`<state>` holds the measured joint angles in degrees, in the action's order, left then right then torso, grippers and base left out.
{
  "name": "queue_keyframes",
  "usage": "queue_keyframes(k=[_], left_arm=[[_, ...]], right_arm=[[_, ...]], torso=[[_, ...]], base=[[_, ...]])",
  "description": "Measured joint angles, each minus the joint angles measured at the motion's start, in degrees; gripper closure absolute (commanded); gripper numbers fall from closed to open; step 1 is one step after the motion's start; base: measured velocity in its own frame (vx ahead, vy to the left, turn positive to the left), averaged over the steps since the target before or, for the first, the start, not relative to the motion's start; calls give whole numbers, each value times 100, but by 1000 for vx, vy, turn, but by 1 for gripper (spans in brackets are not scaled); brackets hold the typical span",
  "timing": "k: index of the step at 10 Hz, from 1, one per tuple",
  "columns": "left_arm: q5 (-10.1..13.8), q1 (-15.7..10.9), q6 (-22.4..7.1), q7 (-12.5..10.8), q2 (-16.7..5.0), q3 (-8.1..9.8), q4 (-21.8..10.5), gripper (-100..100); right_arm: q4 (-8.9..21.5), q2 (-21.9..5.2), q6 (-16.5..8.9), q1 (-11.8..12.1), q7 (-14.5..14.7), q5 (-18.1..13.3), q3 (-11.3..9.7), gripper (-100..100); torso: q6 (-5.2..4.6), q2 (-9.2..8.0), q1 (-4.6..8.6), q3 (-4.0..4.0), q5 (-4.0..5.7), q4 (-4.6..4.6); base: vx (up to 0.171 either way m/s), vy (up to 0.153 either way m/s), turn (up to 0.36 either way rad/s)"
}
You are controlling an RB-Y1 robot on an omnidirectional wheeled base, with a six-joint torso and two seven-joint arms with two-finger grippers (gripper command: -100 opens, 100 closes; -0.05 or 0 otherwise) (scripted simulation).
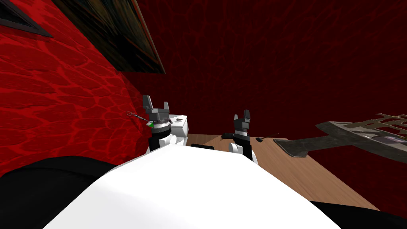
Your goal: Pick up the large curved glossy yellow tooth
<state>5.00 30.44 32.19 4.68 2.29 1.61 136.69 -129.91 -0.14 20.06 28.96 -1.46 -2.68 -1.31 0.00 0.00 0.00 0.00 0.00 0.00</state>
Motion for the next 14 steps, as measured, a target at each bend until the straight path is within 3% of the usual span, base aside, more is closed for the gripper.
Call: queue_keyframes(k=[3, 5, 6, 10, 12, 14], left_arm=[[4, 299, -43, -199, -490, 80, -88, -100], [-54, 541, -71, -392, -763, 86, -332, -100], [-20, 685, -52, -566, -943, 194, -502, -100], [-47, 1284, -105, -1044, -1188, 266, -826, -100], [-14, 1759, -74, -1400, -1350, 375, -1048, -100], [-20, 2053, -216, -1659, -1410, 412, -1192, -100]], right_arm=[[0, 0, 0, 0, 0, 0, 0, 0], [0, 0, 0, 0, 0, 0, 0, 0], [0, 0, 0, 1, 0, 0, 0, 0], [0, 0, 0, 1, 0, 0, 0, 0], [0, 0, 0, 0, 0, 0, 0, 0], [0, 0, 0, 1, 0, 0, 0, 0]], torso=[[0, 12, 4, -7, 1, 3], [0, 21, 8, -12, 1, 5], [-1, 27, 8, -16, 2, 6], [1, 18, 6, -11, 2, 4], [-2, 21, 6, -12, 2, 5], [0, 21, 9, -12, 2, 5]], base=[[43, -19, -82], [70, -29, -120], [59, -21, -66], [52, -23, -140], [68, -12, -183], [56, -23, -124]])
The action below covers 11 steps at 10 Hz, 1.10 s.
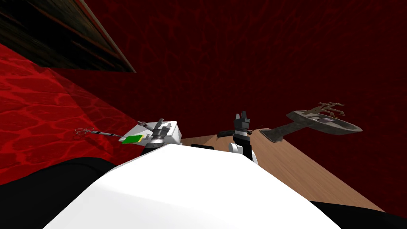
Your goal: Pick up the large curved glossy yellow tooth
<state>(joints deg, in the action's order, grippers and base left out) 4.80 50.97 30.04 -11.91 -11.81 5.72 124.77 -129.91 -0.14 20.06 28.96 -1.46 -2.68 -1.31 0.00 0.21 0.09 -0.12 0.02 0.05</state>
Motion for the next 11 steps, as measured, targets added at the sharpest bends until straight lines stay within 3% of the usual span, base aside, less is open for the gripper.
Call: queue_keyframes(k=[3, 6, 9, 10, 11], left_arm=[[21, 411, 56, -419, -106, 75, -389, -100], [40, 932, -125, -820, -175, 131, -523, -100], [90, 1370, -80, -1275, -296, 213, -911, -100], [65, 1491, -12, -1397, -275, 169, -1204, -100], [97, 1650, -67, -1547, -325, 212, -1181, -100]], right_arm=[[0, 0, 0, 1, 0, 0, 1, 0], [0, 0, 0, 0, 0, 0, 0, 0], [0, 0, 0, 1, 0, 0, 1, 0], [0, 0, 0, 0, 0, 0, 0, 0], [0, 0, 0, 1, 0, 0, 1, 0]], torso=[[3, -5, -2, 3, 0, -1], [-1, -6, 0, 3, 0, -2], [3, -8, -4, 5, 0, -2], [-1, -8, -3, 5, -1, -2], [3, -10, -3, 6, 1, -3]], base=[[53, -16, -180], [45, -12, -149], [47, -8, -213], [36, -4, -122], [40, -12, -221]])
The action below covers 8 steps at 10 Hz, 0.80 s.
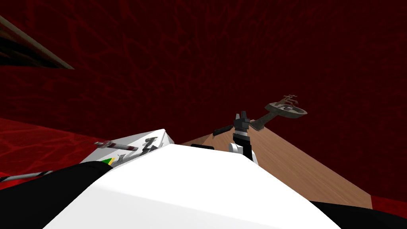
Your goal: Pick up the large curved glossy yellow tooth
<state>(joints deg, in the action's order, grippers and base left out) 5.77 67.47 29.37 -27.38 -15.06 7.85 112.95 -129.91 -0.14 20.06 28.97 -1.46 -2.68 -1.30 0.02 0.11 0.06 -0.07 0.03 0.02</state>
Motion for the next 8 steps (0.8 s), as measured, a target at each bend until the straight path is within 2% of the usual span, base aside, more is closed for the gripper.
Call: queue_keyframes(k=[1, 3, 6, 7, 8], left_arm=[[58, 246, -125, -189, -78, 72, 40, -100], [76, 447, -80, -495, -119, 74, -367, -100], [125, 915, -226, -918, -160, 90, -482, -100], [144, 1103, -174, -1058, -185, 81, -694, -100], [162, 1167, -187, -1202, -213, 91, -798, -100]], right_arm=[[0, 0, 0, -1, 0, 0, -1, 0], [0, 0, 0, -1, 0, 0, -1, 0], [0, 0, 0, 0, 0, 0, 0, 0], [0, 0, 0, -1, 0, 0, -1, 0], [0, 0, 0, 0, 0, 0, 0, 0]], torso=[[-3, 0, 2, 0, 0, 0], [-4, 0, 0, 0, -1, 0], [2, -3, 0, 2, -1, -1], [-3, -4, 0, 2, 0, -1], [1, -5, -1, 3, -1, -2]], base=[[34, -3, -154], [37, -6, -225], [33, -4, -239], [24, 2, -138], [28, -6, -223]])
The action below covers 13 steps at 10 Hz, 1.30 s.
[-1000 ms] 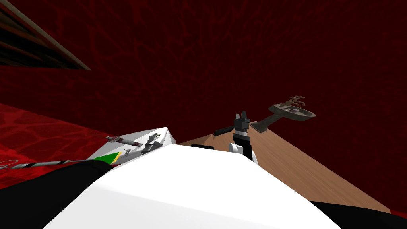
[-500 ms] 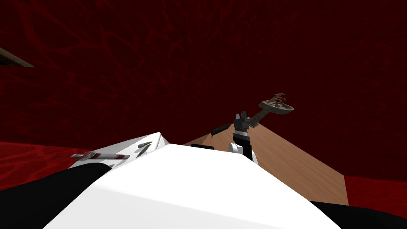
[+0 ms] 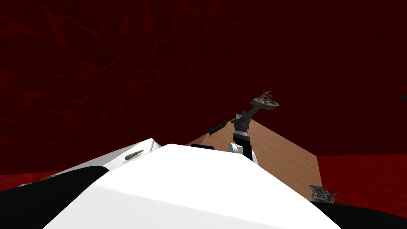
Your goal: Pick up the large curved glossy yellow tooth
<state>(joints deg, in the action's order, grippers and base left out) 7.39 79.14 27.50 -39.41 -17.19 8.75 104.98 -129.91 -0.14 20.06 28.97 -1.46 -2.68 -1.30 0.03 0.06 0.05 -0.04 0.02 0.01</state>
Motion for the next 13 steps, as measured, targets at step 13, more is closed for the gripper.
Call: queue_keyframes(k=[13], left_arm=[[441, 1603, -412, -1902, -563, 2, -980, -100]], right_arm=[[0, 0, 0, -1, 0, 0, 0, 0]], torso=[[-2, -6, 1, 4, 1, -2]], base=[[12, -2, -222]])
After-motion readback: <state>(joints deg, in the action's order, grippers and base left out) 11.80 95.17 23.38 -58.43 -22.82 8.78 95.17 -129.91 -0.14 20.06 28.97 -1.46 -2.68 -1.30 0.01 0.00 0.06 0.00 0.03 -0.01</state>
